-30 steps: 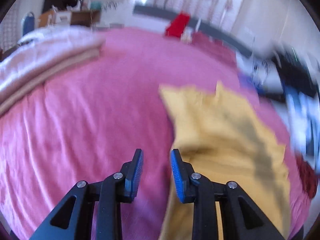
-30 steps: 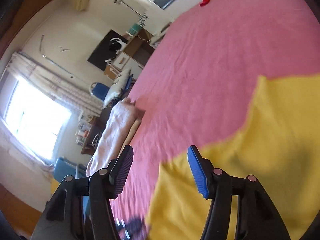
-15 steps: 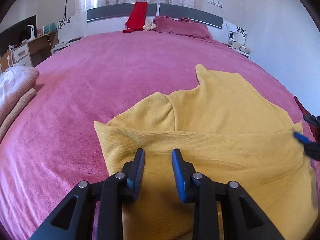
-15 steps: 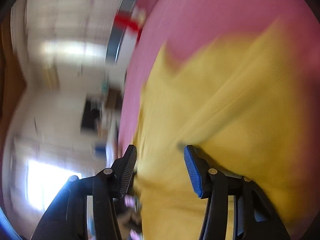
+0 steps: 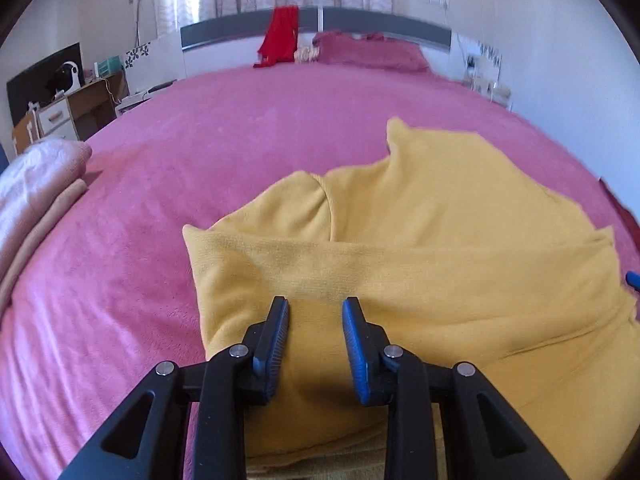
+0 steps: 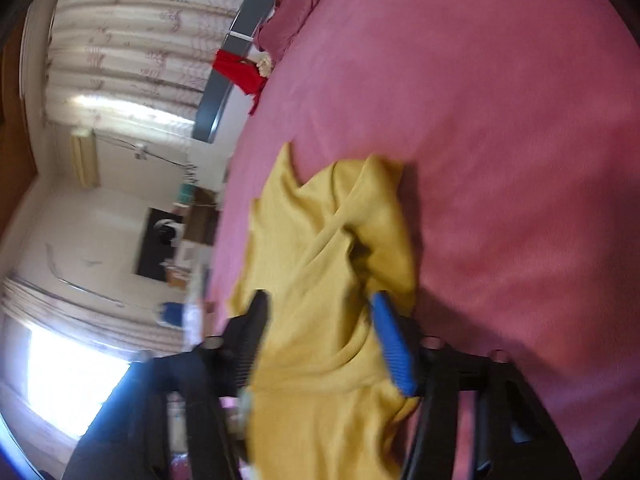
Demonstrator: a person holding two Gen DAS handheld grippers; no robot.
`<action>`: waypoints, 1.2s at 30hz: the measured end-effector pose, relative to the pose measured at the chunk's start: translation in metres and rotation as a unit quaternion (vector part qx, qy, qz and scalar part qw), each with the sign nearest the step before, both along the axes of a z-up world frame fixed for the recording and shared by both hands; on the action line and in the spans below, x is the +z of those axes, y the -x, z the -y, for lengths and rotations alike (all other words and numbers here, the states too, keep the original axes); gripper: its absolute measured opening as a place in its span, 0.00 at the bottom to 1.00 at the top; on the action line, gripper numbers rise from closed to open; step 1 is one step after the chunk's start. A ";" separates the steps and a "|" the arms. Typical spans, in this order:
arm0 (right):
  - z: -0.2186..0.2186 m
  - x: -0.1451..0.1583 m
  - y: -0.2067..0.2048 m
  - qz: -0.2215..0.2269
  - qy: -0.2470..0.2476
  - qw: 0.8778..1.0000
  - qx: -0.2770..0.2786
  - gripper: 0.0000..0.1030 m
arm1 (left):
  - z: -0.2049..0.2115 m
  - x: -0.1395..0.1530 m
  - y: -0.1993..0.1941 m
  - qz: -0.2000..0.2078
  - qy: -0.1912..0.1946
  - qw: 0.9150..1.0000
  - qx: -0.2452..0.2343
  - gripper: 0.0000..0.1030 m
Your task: Fold clothes
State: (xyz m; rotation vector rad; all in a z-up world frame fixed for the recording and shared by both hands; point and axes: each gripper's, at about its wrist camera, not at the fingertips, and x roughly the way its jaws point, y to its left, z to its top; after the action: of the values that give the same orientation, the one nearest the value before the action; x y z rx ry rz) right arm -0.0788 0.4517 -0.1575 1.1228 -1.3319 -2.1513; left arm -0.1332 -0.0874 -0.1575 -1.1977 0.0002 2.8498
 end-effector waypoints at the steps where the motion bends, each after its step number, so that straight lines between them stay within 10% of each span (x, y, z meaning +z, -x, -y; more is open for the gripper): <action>1: 0.003 0.001 -0.003 -0.006 0.009 1.000 0.004 0.47 | 0.000 -0.001 0.001 0.000 -0.001 1.000 0.000 0.27; 9: 0.007 -0.039 0.008 0.071 0.083 0.993 -0.033 0.36 | -0.003 0.000 -0.004 -0.010 0.002 1.000 0.001 0.28; 18: 0.008 -0.038 0.012 0.093 0.044 0.992 -0.072 0.07 | 0.002 -0.001 -0.003 -0.009 -0.012 1.000 0.000 0.28; 24: -0.003 0.002 -0.014 0.058 -0.016 0.996 -0.072 0.07 | 0.005 -0.002 -0.006 -0.009 -0.027 1.000 -0.001 0.28; 36: 0.000 -0.024 0.006 0.155 0.026 0.983 -0.100 0.32 | 0.002 -0.001 -0.009 -0.009 -0.029 1.000 -0.001 0.28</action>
State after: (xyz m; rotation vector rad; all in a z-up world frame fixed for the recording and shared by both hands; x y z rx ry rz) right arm -0.0849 0.4521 -0.1815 1.3991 -1.6907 -2.1252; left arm -0.1237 -0.0893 -0.1586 -1.1593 -0.0790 2.8388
